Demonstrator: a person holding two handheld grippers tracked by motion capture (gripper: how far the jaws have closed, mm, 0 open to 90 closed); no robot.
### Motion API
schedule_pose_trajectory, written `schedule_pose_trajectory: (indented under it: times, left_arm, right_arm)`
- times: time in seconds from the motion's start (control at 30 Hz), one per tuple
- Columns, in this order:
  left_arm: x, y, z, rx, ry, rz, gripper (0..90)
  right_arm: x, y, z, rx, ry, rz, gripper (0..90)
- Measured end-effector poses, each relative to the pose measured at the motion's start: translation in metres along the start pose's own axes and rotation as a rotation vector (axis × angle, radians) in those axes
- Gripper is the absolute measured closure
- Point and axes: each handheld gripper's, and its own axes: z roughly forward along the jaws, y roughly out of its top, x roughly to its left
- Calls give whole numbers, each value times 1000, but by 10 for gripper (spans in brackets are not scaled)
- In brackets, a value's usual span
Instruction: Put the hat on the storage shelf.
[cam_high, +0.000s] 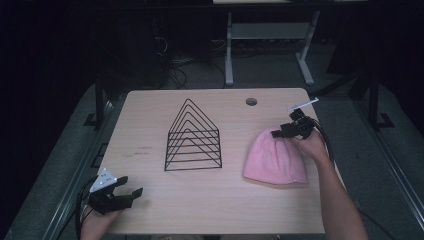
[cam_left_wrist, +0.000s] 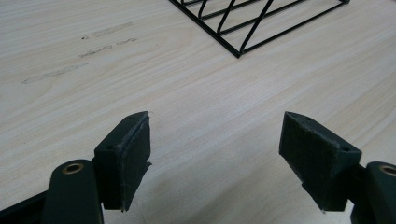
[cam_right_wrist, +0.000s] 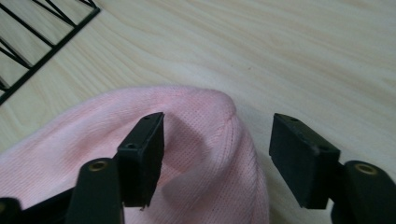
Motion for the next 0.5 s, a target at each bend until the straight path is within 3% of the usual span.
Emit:
schedule_pose_trajectory:
  times: [0.2,0.4,0.5]
  left_arm:
    - [1,0,0,2,-1,-1,243]
    - [0,0,1,0,-8,3,243]
    - [0,0,1,2,-14,1,243]
  right_arm:
    - [-5,-4,11,13,43,22,464]
    - [-6,-6,13,11,63,4,693]
    - [-5,-6,10,-1,77,4,747]
